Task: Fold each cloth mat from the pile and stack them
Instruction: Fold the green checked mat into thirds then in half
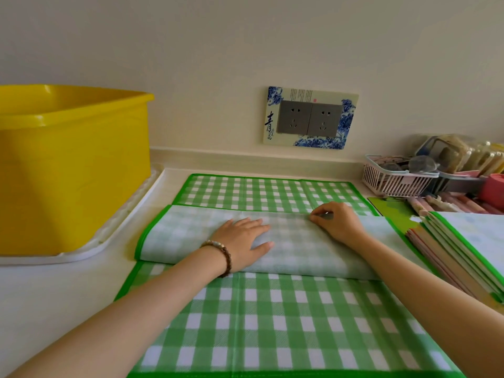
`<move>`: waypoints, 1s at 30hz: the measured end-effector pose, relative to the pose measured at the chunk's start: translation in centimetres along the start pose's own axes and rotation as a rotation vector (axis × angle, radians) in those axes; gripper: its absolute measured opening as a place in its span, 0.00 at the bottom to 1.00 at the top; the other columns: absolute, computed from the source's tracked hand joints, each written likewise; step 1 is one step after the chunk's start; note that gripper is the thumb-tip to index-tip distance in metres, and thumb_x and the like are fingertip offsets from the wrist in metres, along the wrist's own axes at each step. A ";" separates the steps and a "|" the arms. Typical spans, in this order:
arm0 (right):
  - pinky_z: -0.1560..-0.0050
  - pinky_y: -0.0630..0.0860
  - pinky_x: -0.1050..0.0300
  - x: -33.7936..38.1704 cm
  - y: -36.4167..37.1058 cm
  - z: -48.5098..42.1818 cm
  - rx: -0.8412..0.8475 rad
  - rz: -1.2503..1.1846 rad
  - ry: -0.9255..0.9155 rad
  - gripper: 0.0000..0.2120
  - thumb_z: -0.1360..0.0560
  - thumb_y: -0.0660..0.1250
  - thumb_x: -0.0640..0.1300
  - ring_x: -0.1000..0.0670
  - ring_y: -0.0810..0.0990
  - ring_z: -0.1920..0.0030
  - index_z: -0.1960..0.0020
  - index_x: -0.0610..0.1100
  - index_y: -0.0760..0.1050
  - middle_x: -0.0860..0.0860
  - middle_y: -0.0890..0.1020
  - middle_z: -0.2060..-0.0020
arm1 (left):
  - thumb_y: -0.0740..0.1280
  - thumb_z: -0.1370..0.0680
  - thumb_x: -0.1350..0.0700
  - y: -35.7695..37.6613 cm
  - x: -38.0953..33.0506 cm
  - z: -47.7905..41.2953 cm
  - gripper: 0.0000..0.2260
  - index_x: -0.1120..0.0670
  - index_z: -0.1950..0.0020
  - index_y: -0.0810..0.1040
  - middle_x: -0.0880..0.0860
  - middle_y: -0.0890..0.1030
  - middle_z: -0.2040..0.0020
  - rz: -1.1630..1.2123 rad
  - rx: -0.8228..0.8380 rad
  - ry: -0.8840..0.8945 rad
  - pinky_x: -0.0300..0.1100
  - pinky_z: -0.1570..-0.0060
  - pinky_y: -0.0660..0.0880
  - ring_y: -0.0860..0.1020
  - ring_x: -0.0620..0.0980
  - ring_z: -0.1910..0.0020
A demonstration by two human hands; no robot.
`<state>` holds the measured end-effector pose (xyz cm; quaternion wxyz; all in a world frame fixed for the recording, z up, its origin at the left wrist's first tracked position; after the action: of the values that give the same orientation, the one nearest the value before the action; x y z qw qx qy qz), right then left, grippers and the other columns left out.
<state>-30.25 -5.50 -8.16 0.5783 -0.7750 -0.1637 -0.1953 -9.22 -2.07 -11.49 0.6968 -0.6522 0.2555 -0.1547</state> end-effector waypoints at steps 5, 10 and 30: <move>0.49 0.73 0.57 0.2 -0.1 0.4 0.018 -0.006 0.045 0.08 0.26 0.69 0.48 0.51 0.77 0.48 0.49 0.48 0.81 0.49 0.82 0.46 | 0.48 0.21 0.36 0.0 -0.4 0.2 0.28 0.44 0.24 0.53 0.45 0.50 0.22 0.009 0.011 -0.020 0.51 0.25 0.46 0.48 0.46 0.24; 0.39 0.69 0.54 4.0 0.3 2.7 -0.016 0.006 -0.003 0.13 0.23 0.64 0.47 0.46 0.73 0.36 0.39 0.48 0.76 0.48 0.74 0.35 | 0.50 0.22 0.36 -0.2 -1.1 0.5 0.27 0.44 0.24 0.55 0.45 0.52 0.23 0.006 -0.015 -0.019 0.51 0.26 0.46 0.50 0.46 0.24; 0.25 0.45 0.48 -3.2 0.6 7.9 0.232 0.359 0.154 0.26 0.20 0.43 0.60 0.51 0.47 0.23 0.23 0.55 0.48 0.54 0.49 0.23 | 0.46 0.22 0.35 1.1 -2.0 1.2 0.30 0.45 0.23 0.49 0.44 0.46 0.22 0.003 0.015 -0.001 0.54 0.26 0.44 0.44 0.45 0.24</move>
<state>-31.87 1.88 -12.26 0.6998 -0.7029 0.0003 -0.1277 -10.31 0.08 -12.25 0.7020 -0.6466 0.2549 -0.1554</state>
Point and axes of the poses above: each hand's wrist, its own z-axis away from the middle knuckle, its own y-axis out of the palm, x = y × z, the point moved 10 cm from there along -z, towards the middle knuckle
